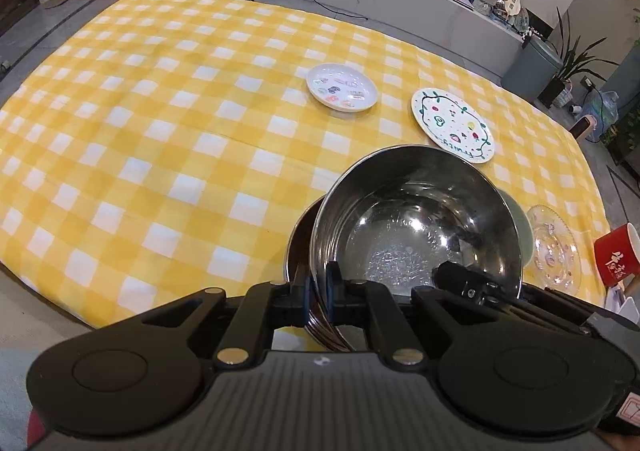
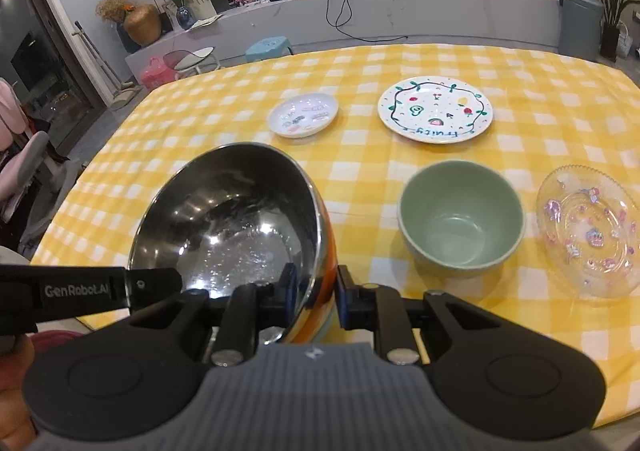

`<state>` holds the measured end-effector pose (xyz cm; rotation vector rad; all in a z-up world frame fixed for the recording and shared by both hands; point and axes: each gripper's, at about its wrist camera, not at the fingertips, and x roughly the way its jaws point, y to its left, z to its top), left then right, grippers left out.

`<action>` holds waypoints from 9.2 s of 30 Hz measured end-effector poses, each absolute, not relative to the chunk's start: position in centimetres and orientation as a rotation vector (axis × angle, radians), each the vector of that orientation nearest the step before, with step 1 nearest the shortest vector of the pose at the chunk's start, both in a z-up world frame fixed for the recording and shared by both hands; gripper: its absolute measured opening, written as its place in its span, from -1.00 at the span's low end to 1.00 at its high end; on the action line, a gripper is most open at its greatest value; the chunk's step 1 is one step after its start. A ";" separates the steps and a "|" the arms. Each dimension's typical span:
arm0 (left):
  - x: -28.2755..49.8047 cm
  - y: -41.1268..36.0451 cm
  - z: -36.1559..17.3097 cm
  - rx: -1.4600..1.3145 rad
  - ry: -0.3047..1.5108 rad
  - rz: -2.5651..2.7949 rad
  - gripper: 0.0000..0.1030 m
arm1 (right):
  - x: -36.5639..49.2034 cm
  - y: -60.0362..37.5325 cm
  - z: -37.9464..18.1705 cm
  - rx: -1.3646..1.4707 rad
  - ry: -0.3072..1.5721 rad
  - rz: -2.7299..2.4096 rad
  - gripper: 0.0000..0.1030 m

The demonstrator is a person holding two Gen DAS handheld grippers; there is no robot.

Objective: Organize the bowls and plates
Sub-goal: 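Lower the orange steel bowl into the blue steel bowl and open both tools, then move both tools toward the pale green bowl, then close the left tool on the pale green bowl rim while the right tool grips it too, then lift the pale green bowl with both tools and carry it toward the steel bowls, then lower the pale green bowl into the steel bowls and open both tools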

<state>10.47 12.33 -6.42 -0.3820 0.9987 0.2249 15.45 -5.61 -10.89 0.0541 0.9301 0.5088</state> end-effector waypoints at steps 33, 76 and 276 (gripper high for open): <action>10.6 13.3 -7.2 -0.352 0.983 0.281 -0.65 | 15.4 -5.6 -11.6 0.014 0.835 0.502 -0.45; 9.3 8.4 1.1 -0.189 0.648 0.246 0.50 | 16.6 -16.8 -3.5 0.059 0.694 0.344 0.95; 12.8 13.7 -4.7 -0.290 0.920 0.209 -0.12 | 13.0 -3.1 -9.4 -0.093 0.734 0.623 0.63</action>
